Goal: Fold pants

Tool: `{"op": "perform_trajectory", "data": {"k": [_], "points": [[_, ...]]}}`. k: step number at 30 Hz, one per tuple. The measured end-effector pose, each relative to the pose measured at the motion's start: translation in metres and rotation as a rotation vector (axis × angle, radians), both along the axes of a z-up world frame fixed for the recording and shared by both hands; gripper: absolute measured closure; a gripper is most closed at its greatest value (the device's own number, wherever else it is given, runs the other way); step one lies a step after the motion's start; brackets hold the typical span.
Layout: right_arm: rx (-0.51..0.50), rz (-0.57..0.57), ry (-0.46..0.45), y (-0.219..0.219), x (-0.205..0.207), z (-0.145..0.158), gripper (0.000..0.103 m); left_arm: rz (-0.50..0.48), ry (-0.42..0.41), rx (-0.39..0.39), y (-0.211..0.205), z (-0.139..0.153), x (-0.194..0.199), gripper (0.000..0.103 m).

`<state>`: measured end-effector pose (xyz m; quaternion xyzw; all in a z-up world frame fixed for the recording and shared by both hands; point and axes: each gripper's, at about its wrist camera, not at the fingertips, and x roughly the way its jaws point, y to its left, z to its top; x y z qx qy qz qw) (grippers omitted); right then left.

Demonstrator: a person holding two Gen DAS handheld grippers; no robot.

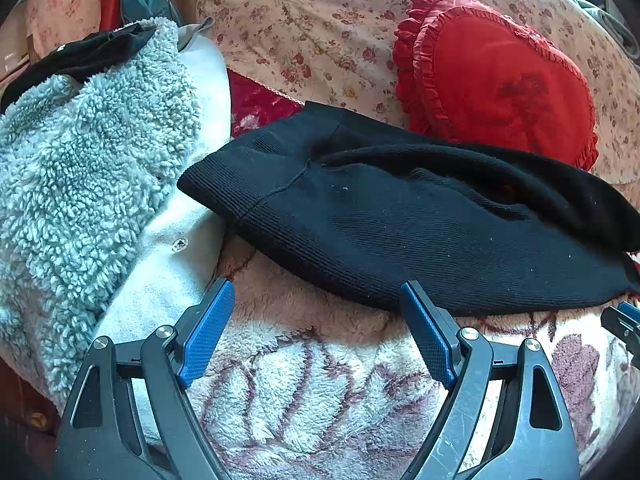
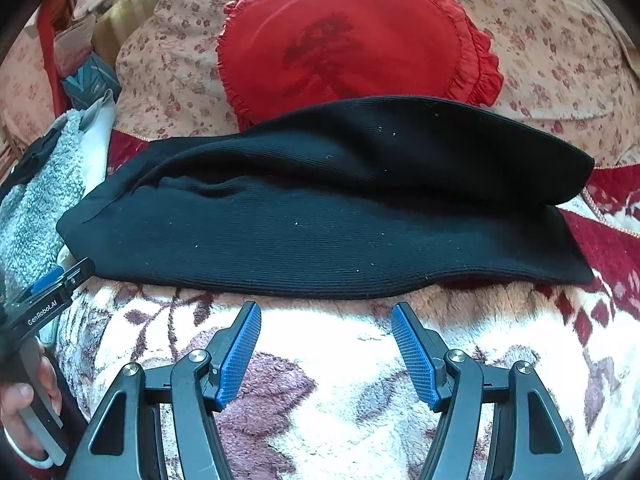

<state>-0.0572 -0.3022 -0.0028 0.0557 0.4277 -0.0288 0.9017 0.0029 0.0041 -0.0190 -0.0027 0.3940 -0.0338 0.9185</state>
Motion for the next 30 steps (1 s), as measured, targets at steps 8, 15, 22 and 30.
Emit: {"op": "perform_trajectory", "data": {"k": [8,15,22,30], "points": [[-0.001,0.0,-0.029,-0.002,0.0,-0.002,0.037,0.011,0.023,-0.018,0.004,0.003,0.004,0.018],[0.06,-0.033,0.011,-0.019,0.0,-0.004,0.037,0.103,0.075,-0.131,0.034,0.01,0.014,0.018],[0.156,-0.088,0.029,-0.044,0.002,-0.011,0.037,0.137,0.135,-0.185,0.039,0.007,0.036,0.019],[0.271,-0.122,-0.032,-0.064,0.028,-0.016,0.037,0.135,0.197,-0.211,0.026,-0.007,0.077,0.02]]}}
